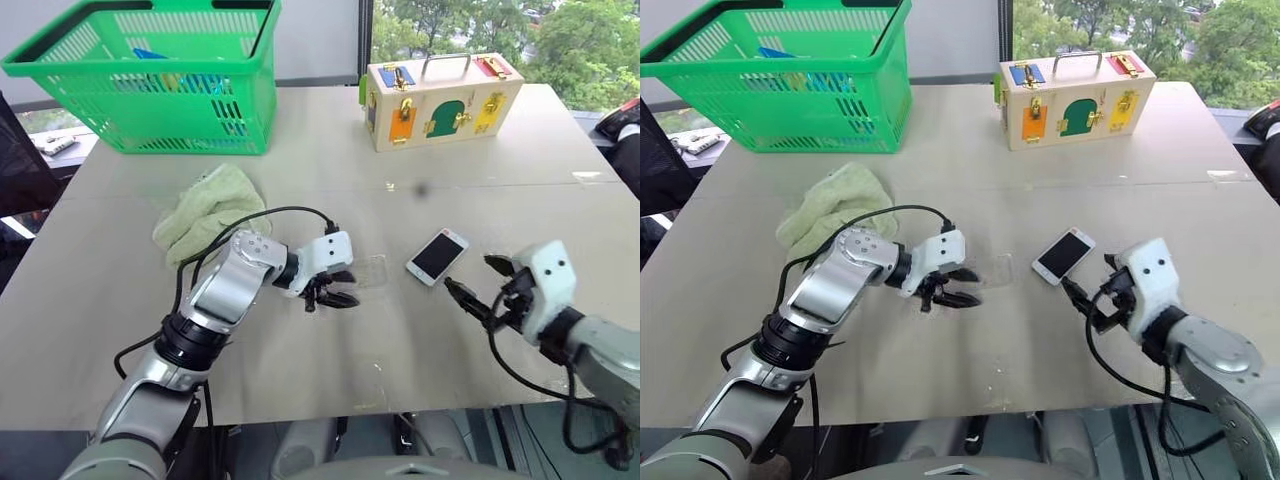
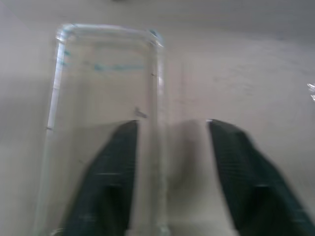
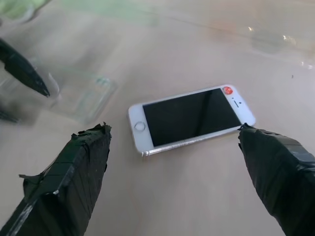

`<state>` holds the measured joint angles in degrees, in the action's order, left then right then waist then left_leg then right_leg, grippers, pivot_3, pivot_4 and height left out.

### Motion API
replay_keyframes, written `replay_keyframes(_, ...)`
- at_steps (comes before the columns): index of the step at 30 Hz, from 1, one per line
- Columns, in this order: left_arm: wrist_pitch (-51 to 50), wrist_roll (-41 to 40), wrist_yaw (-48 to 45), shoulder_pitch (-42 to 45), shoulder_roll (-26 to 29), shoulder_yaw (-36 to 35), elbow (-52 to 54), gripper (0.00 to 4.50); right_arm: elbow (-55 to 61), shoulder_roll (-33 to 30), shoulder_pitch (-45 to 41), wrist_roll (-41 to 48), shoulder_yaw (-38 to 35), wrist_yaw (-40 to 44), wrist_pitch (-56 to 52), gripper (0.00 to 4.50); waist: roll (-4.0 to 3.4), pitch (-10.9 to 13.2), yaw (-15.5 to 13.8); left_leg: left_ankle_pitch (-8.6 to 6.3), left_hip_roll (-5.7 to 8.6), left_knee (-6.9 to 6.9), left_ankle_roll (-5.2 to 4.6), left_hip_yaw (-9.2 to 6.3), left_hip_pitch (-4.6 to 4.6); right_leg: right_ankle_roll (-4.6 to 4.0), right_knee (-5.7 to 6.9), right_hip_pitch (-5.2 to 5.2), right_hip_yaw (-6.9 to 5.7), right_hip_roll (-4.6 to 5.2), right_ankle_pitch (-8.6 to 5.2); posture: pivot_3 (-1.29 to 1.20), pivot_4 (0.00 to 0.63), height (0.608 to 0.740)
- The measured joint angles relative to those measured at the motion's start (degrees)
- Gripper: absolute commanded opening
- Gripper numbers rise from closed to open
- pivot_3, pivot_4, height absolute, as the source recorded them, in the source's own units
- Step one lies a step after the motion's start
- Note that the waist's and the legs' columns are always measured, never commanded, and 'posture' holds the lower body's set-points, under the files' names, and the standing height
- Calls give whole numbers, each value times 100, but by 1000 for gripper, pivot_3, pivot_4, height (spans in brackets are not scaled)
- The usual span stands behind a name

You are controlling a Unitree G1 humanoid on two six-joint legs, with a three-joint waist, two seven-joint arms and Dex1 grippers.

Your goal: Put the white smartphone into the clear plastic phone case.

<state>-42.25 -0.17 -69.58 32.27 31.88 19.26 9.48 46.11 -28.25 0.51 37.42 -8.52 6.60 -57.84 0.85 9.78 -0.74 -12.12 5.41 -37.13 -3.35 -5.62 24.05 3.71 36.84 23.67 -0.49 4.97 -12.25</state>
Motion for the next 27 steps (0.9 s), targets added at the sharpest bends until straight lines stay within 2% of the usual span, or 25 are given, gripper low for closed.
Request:
replay_keyframes(1,11,-26,57,6,-15,-42,-1,4134,-103,208,-173,-101,135,-219,-99,4500,0,0,3,0,0,1,0,2,-1,0,0,1,1,-1,0,0,150,740)
replay_keyframes(7,34,-361,399,-46,-75,-153,48,4134,-702,1669,-1341,-938,487,-1788,-745,4500,-6,1,-15,15,4,6,26,3,-6,-2,1,4,5,-7,2,0,150,740)
replay_keyframes(12,92,-565,598,-100,31,-284,78,4134,-1426,2683,-2178,-1446,36,-2599,-1565,4500,-11,3,5,18,12,17,30,18,-10,-3,10,14,10,-27,3,0,150,740)
replay_keyframes(13,112,-581,628,-99,40,-293,79,4235,-1516,2791,-2366,-1576,-58,-2735,-1736,3963,-14,3,7,19,12,21,31,22,-12,-4,14,17,14,-27,3,0,150,740)
replay_keyframes(14,120,-602,637,-100,49,-296,79,4235,-1543,2948,-2494,-1693,-165,-2851,-1861,3664,-15,2,4,20,12,24,32,24,-15,-4,15,18,16,-28,3,0,150,740)
replay_keyframes(16,120,-681,691,-104,137,-298,79,4235,-1650,3593,-3125,-2122,-759,-3309,-2491,3664,-17,1,18,23,10,32,36,36,-18,-6,31,34,30,-31,3,0,150,740)
replay_keyframes(19,95,-729,739,-106,188,-306,117,4235,-1733,3638,-3369,-2374,-1165,-3479,-3048,3664,-24,-3,6,23,11,44,36,47,-22,-6,34,38,36,-31,3,0,150,740)
replay_keyframes(22,-99,-830,828,-117,270,-317,269,4235,-2134,3638,-3594,-2586,-1929,-3600,-3370,3664,-25,-3,31,23,11,47,36,57,-22,-6,35,39,45,-31,4,0,150,740)
replay_keyframes(27,-297,-985,971,-114,276,-315,563,4235,-2482,3630,-3938,-2541,-2194,-3645,-3428,3664,-30,-8,157,20,10,47,30,62,-33,-7,53,38,52,-29,4,0,150,740)
